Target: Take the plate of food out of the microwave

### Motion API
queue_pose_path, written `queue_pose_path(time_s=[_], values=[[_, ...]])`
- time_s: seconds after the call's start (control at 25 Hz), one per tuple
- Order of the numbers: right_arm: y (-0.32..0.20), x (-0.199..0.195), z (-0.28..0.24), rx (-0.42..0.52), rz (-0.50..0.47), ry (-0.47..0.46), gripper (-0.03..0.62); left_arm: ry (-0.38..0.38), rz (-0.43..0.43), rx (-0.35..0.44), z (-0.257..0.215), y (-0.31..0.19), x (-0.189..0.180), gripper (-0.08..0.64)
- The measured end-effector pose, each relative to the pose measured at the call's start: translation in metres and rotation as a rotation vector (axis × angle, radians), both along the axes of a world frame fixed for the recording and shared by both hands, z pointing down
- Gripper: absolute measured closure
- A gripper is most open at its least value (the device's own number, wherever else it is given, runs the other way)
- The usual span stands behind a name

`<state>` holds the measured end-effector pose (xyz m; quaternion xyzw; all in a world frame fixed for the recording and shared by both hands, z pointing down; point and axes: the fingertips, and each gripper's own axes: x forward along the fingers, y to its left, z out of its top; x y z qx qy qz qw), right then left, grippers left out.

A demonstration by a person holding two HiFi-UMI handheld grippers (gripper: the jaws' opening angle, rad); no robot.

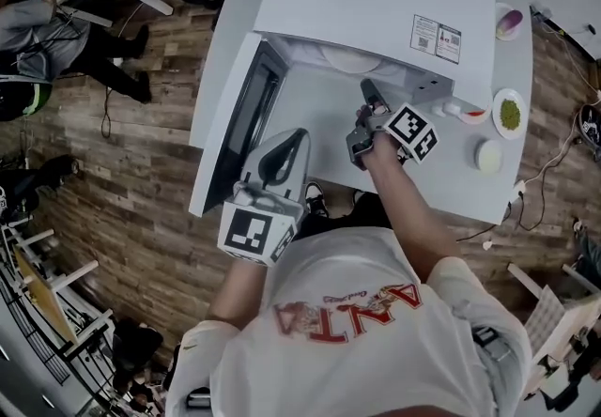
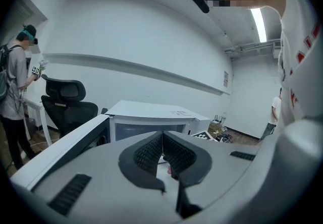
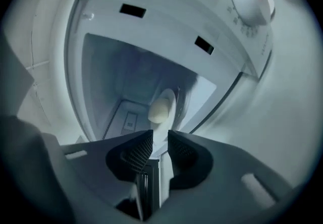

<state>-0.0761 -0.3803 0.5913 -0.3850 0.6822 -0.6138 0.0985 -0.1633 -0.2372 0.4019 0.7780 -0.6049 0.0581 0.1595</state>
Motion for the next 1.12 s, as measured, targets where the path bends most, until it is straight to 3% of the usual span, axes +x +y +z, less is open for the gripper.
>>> queue_pose_path(time_s=[0.52,1.12], values=[[-0.027,-0.017,0.03,-0.093,0.056,-0.062,0.532,0.025,0.021,-0.012,0.011,-0.005,-0.001,0.551],[-0.016,-0.012,0.032,-0.135,0.064,-0.1,0.569,0.055,0.03,-0.021,0.012,-0.003,0.0,0.551]])
